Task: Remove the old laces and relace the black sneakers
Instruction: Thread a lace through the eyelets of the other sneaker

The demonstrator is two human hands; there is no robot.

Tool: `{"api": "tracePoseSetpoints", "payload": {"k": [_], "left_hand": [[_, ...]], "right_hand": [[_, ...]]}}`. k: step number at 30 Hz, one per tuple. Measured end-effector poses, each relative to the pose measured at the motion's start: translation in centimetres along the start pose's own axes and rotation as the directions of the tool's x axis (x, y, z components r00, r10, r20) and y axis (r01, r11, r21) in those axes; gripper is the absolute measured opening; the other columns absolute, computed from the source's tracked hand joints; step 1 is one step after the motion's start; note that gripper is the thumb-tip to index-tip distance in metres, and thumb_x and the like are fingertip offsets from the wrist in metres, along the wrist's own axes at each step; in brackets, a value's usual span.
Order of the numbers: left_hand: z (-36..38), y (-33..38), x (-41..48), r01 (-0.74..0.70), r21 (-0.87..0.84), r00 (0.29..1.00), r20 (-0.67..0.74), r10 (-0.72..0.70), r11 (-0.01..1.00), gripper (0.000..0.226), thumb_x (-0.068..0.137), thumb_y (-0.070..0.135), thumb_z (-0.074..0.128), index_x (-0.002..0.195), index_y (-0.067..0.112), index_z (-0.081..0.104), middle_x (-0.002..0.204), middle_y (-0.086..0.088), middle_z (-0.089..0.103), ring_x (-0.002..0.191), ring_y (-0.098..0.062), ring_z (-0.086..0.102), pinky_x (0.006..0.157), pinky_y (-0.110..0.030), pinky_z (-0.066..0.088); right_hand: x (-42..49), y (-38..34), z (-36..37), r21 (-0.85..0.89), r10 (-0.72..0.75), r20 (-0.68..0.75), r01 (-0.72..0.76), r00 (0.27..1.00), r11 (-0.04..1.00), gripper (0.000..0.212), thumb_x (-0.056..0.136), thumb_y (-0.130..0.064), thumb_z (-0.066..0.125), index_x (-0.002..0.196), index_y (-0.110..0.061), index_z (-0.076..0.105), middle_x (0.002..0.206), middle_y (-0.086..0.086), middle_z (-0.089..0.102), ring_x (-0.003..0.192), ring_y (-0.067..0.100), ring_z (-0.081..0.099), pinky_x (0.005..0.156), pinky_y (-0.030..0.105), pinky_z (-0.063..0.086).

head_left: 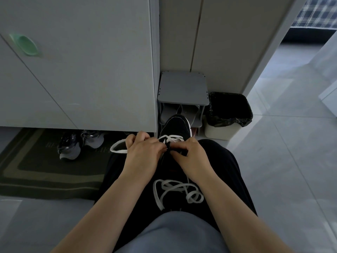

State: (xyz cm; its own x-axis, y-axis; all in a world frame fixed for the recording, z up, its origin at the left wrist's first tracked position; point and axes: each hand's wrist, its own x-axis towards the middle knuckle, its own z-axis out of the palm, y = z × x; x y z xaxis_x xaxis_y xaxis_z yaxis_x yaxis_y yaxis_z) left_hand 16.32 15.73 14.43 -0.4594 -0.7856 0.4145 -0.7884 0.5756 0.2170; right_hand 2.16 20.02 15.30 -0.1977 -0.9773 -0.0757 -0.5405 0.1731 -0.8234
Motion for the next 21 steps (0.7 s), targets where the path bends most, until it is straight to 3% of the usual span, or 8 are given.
{"api": "tracePoseSetpoints", "payload": {"k": [7,11,12,14,16,17,19,21], "left_hand": [[0.5,0.0,-0.4,0.036,-0.003,0.996,0.087,-0.036,0.999,0.029,0.09,0.032,0.037,0.095,0.025,0.065,0.085,0.013,0.065,0.092,-0.017,0.049,0.078,-0.028,0.015],[-0.4,0.1,0.6,0.173,-0.109,0.985,0.004,-0.174,0.979,0.021,0.093,0.025,0.048,0.11,0.02,0.059,0.077,0.008,0.067,0.089,-0.019,0.054,0.082,-0.023,0.011],[-0.4,-0.1,1.0,0.183,-0.119,0.983,0.018,-0.183,0.976,0.022,0.092,0.024,0.051,0.113,0.022,0.058,0.08,0.008,0.066,0.09,-0.019,0.054,0.083,-0.023,0.012],[-0.3,-0.6,1.9,0.161,-0.119,0.985,0.077,-0.153,0.98,0.025,0.09,0.026,0.055,0.115,0.028,0.059,0.094,0.009,0.061,0.099,-0.017,0.05,0.09,-0.027,0.015],[0.0,-0.9,2.8,0.109,-0.12,0.984,0.153,-0.09,0.987,0.025,0.089,0.03,0.056,0.113,0.033,0.061,0.108,0.012,0.054,0.11,-0.014,0.042,0.097,-0.029,0.013],[0.1,-1.0,3.2,0.079,-0.12,0.984,0.171,-0.058,0.99,0.022,0.088,0.031,0.057,0.11,0.033,0.062,0.11,0.013,0.053,0.113,-0.013,0.039,0.098,-0.028,0.012],[0.1,-1.2,4.0,0.025,-0.107,0.983,0.182,-0.005,0.994,0.013,0.088,0.032,0.058,0.1,0.032,0.064,0.109,0.015,0.053,0.114,-0.011,0.036,0.097,-0.027,0.009],[-0.2,-1.3,4.7,-0.015,-0.104,0.981,0.189,0.035,0.994,0.004,0.089,0.03,0.056,0.089,0.032,0.06,0.103,0.017,0.056,0.112,-0.008,0.037,0.096,-0.026,0.008]], "right_hand": [[0.0,-0.1,0.2,-0.048,-0.028,-0.131,0.022,0.991,0.999,0.009,0.086,-0.025,0.066,0.092,-0.021,0.071,0.093,-0.008,0.049,0.076,-0.001,0.05,0.063,0.004,0.039],[-0.8,0.1,-2.3,0.16,0.039,-0.22,-0.004,0.975,0.987,0.005,0.092,-0.021,0.057,0.089,-0.021,0.061,0.1,-0.007,0.061,0.082,0.0,0.06,0.076,0.006,0.046],[-1.1,-0.2,-3.3,0.354,0.091,-0.216,-0.009,0.972,0.935,0.008,0.095,-0.018,0.052,0.09,-0.019,0.058,0.1,-0.006,0.067,0.086,0.003,0.064,0.082,0.015,0.05],[-1.9,-1.3,-5.9,0.772,0.119,-0.198,0.08,0.973,0.631,0.02,0.098,-0.008,0.038,0.083,-0.012,0.05,0.09,0.003,0.072,0.087,0.017,0.069,0.083,0.032,0.054],[-3.3,-2.1,-9.2,0.91,0.055,-0.253,0.218,0.966,0.352,0.026,0.098,-0.005,0.031,0.077,-0.013,0.045,0.069,0.003,0.066,0.07,0.02,0.065,0.073,0.032,0.056],[-3.9,-2.5,-10.7,0.914,0.021,-0.293,0.273,0.956,0.299,0.025,0.097,-0.007,0.031,0.076,-0.015,0.044,0.062,0.0,0.058,0.063,0.016,0.058,0.07,0.029,0.054],[-4.6,-3.1,-12.9,0.879,-0.039,-0.354,0.347,0.934,0.326,0.021,0.093,-0.011,0.036,0.075,-0.018,0.043,0.058,-0.005,0.043,0.057,0.012,0.044,0.065,0.022,0.049],[-4.5,-3.3,-13.0,0.82,-0.068,-0.339,0.33,0.938,0.467,0.021,0.086,-0.01,0.043,0.069,-0.021,0.048,0.054,-0.008,0.038,0.052,0.009,0.036,0.055,0.018,0.04]]}}
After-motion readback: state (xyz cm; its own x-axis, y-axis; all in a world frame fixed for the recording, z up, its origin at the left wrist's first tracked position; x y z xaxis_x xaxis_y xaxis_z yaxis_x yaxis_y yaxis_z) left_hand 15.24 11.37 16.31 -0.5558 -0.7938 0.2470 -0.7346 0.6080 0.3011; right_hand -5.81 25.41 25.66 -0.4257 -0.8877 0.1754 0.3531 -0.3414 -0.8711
